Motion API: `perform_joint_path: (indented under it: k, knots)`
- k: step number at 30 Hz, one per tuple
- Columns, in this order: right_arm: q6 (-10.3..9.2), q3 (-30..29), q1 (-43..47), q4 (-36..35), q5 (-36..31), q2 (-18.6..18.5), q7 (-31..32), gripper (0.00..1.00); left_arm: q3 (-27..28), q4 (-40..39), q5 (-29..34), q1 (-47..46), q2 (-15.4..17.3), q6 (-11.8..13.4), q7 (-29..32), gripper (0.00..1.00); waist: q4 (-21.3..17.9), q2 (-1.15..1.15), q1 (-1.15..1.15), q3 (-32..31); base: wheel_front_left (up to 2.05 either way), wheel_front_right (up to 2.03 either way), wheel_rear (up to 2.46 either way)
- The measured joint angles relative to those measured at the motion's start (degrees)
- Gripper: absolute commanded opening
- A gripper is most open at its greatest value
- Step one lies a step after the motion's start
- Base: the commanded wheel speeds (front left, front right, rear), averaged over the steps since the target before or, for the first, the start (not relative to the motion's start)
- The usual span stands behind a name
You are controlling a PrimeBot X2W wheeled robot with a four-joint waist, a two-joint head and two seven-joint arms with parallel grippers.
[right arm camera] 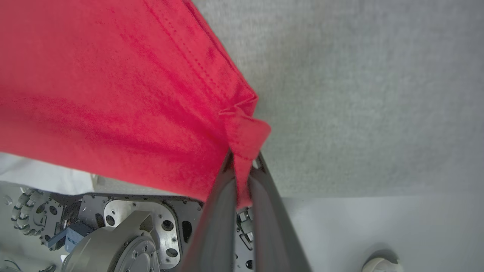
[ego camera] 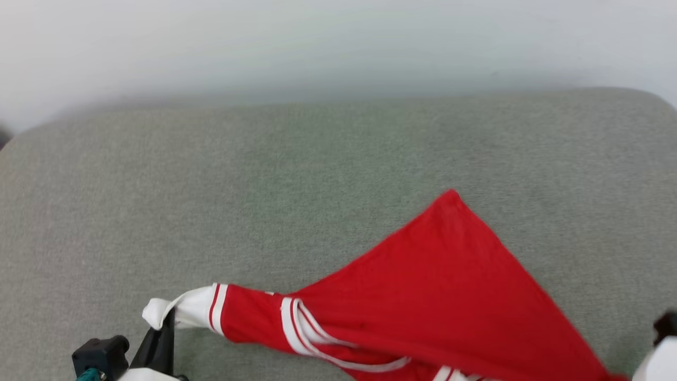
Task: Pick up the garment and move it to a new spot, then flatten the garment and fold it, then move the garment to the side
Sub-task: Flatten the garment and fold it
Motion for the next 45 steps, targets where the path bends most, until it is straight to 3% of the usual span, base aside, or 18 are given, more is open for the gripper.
perform_joint_path:
  k: [3,6,10,13,20,24,29,38,45]
  knots:
    - [-0.01,-1.6,7.3,-0.3,0.6,3.5,-0.9,0.00,0.1,0.8,-0.6,1.2,0.4,0.1,0.6,0.00,-1.3,0.00,0.00,-2.0,0.00,0.00,0.00]
    - [0.00,-2.6,12.2,-0.2,1.0,6.9,-2.3,1.00,0.3,1.1,-1.2,2.5,0.5,0.5,0.8,0.00,-2.5,0.00,-0.01,-3.4,0.00,0.00,0.00]
    - [-0.01,-3.6,13.1,-1.2,0.9,8.9,-6.9,1.00,0.3,1.2,-1.3,2.6,1.0,0.5,1.3,0.00,-3.7,0.00,-0.01,-3.8,0.00,0.00,0.00]
    - [-0.01,-4.4,12.1,-2.5,-0.6,9.1,-13.8,1.00,0.1,1.1,-1.0,2.5,1.3,1.0,1.7,0.00,-3.9,0.00,-0.01,-3.6,0.00,0.00,0.00]
    - [-0.01,-5.8,2.6,-1.0,-3.2,9.3,-31.8,1.00,-0.3,-0.2,-0.6,0.0,1.4,0.9,1.8,0.00,-3.3,0.00,0.00,-1.8,0.00,0.00,0.00]
    - [-0.01,-2.8,-4.8,1.6,-2.1,8.7,-36.2,1.00,-0.7,-1.5,0.0,-2.7,1.4,0.8,1.7,0.00,-2.6,0.00,0.00,0.4,0.00,0.00,0.00]
    - [-0.01,3.9,-13.7,4.2,-1.2,6.1,-34.9,1.00,-1.5,-2.0,0.7,-6.8,0.9,-0.1,0.6,0.00,-1.1,0.00,0.01,3.9,0.00,0.00,0.00]
    - [-0.01,14.9,-25.8,7.7,0.6,3.6,-16.1,1.00,-3.4,-0.5,1.7,-13.5,-1.0,-1.8,-1.4,0.00,2.4,0.00,0.02,10.5,0.00,0.00,0.00]
    - [-0.02,19.0,-30.8,11.2,0.6,3.1,-7.6,1.00,-4.4,0.4,2.2,-16.4,-2.2,-3.0,-2.4,0.00,4.8,0.00,0.01,14.0,0.00,0.00,0.00]
